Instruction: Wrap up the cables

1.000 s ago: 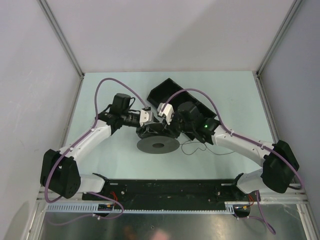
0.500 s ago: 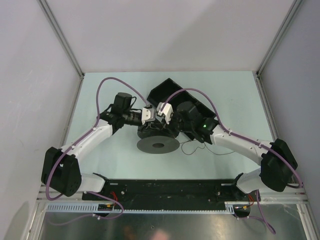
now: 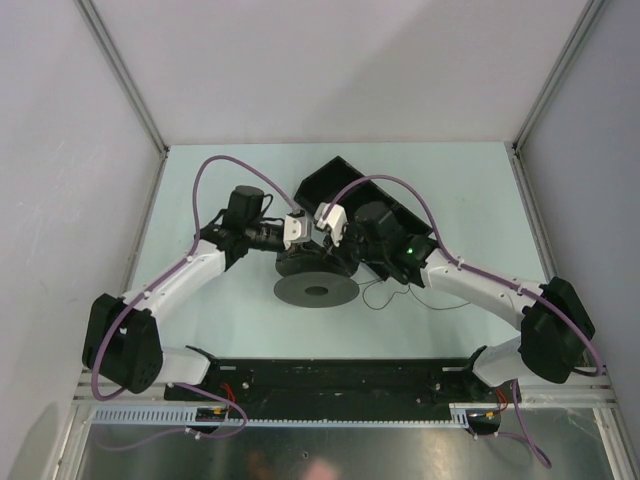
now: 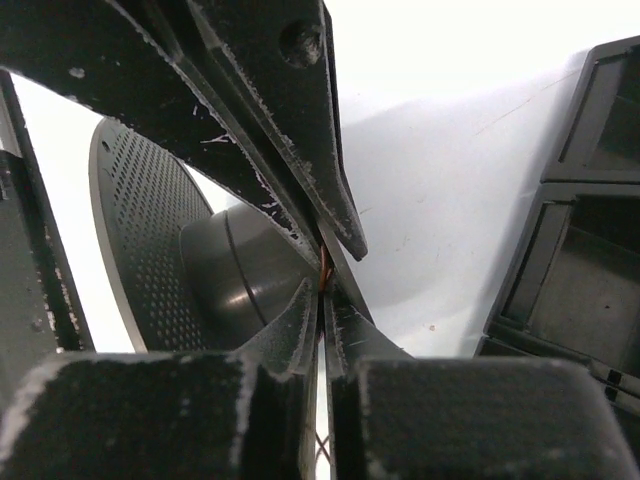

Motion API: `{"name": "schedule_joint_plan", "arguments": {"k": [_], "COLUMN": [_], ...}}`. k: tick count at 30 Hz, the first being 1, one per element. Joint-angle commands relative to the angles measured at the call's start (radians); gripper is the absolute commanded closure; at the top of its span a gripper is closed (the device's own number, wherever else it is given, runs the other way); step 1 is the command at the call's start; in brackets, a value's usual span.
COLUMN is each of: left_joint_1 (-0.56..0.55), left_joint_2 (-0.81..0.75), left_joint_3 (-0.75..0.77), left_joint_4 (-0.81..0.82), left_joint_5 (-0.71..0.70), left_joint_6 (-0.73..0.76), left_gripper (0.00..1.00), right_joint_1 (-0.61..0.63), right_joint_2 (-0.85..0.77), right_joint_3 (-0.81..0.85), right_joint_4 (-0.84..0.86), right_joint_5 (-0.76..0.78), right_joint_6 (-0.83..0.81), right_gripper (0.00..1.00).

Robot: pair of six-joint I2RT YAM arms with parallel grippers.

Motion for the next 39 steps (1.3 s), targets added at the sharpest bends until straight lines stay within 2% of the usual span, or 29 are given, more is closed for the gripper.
{"name": "schedule_joint_plan", "arguments": {"k": [1,5,10,15,19,22,27,32,35,39], "left_joint_1": [-0.01,-0.007,-0.005,-0.003,-0.003,-0.004,-0.005,-0.004,-0.003,-0.001], "left_joint_2": [-0.028,-0.042,-0.058,-0.056,-0.054,-0.05,-0.047,-0.042,-0.042,-0.041], "left_joint_3": [-0.027,-0.037,-0.048,-0.049,-0.048,-0.049,-0.048,-0.041,-0.041,-0.039], "left_joint_4": [0.021,0.022,0.023,0.023,0.022,0.022,0.022,0.022,0.022,0.021], "left_joint_5": [-0.016,-0.027,-0.03,-0.018,-0.011,-0.012,-0.021,-0.016,-0.012,-0.013], "left_joint_6": [0.034,0.039,0.069,0.079,0.082,0.082,0.082,0.076,0.075,0.073], "left_gripper": [1.0,1.0,1.0,1.0,1.0,1.0,1.0,1.0,1.0,1.0], "right_joint_1": [-0.019,-0.038,-0.085,-0.146,-0.154,-0.152,-0.143,-0.137,-0.139,-0.141], "right_joint_2": [-0.007,-0.035,-0.09,-0.133,-0.131,-0.109,-0.072,-0.021,0.005,0.029], "right_joint_3": [0.032,0.031,0.032,0.031,0.032,0.033,0.031,0.031,0.032,0.032], "right_joint_4": [0.013,-0.056,-0.145,-0.142,-0.098,-0.054,0.024,0.049,0.066,0.076], "right_joint_5": [-0.001,-0.011,-0.056,-0.137,-0.168,-0.182,-0.232,-0.287,-0.302,-0.305], "right_joint_6": [0.014,0.0,-0.027,-0.042,-0.048,-0.046,-0.052,-0.081,-0.095,-0.122], "right_gripper": [0.9,0.71,0.56,0.46,0.34,0.3,0.28,0.3,0.36,0.52]}}
